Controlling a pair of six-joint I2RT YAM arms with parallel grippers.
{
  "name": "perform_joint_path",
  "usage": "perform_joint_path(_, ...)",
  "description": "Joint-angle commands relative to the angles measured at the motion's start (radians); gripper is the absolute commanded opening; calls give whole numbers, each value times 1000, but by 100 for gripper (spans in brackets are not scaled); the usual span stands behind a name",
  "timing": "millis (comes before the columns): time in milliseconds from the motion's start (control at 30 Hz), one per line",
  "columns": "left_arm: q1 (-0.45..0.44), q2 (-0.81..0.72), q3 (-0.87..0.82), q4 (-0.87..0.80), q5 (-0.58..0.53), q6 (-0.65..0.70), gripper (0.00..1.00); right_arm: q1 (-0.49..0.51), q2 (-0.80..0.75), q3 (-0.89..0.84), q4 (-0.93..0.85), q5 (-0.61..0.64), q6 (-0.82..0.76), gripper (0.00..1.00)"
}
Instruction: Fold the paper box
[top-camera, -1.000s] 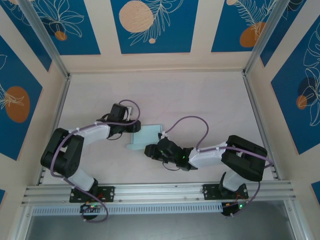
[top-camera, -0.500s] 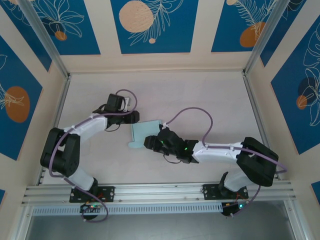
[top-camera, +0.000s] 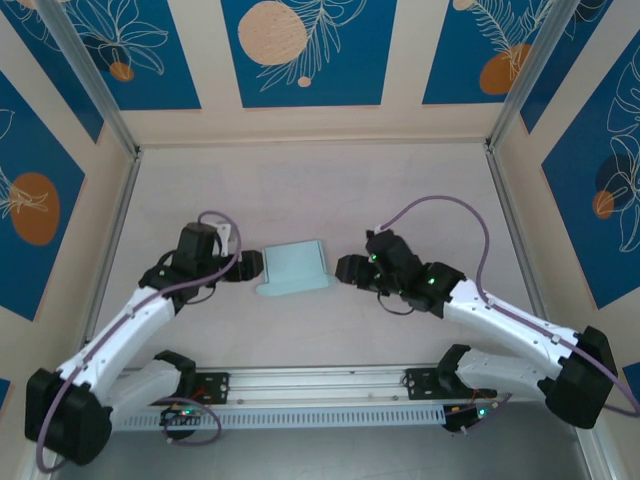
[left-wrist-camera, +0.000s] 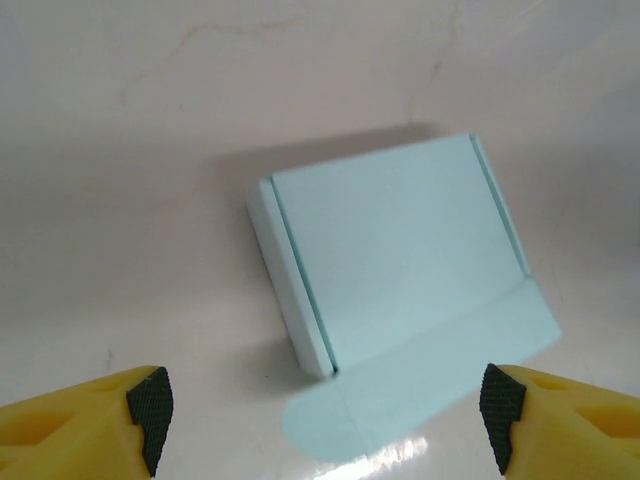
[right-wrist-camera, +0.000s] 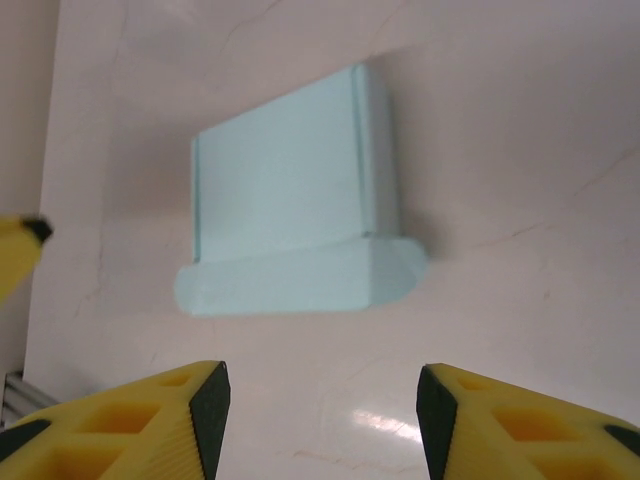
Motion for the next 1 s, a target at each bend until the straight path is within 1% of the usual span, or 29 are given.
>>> perform_joint_path(0,-36,-42,-67,-48,-18,-53,82,-50,70,29,-55,-132,-154,54)
perform_joint_path(100,-67,-14,-84,-9,0,-49,82,-65,166,75,-51,-157,-202,54)
perform_joint_path(200,-118,54,-67,27,-16,-25,81,-80,243,90,-6,-205,-219,53)
perform_joint_path(333,-171,132,-43,57,-50,-14,80,-78,328,110,45,-239,-226,50)
perform_joint_path(400,-187,154,-44,69,-68,-12,77,-74,377,126,67,-255,-231,47)
perform_joint_path(567,-192,182,-58,99,-88,-13,76,-47,475,177,78,-259,-250,45)
perform_joint_path(667,-193,225,-62,131,-58,-23,76,-36,514,194,75,-251,-242,44)
perform_joint_path(867,-197,257,-81,173,-21,-53,73,-15,533,180,75,-243,-209,44)
perform_joint_path(933,-200,255,-84,183,-15,-56,71,-6,537,176,74,-240,-199,44)
perform_joint_path(967,-200,257,-85,190,-15,-58,69,-3,539,174,76,-237,-195,44)
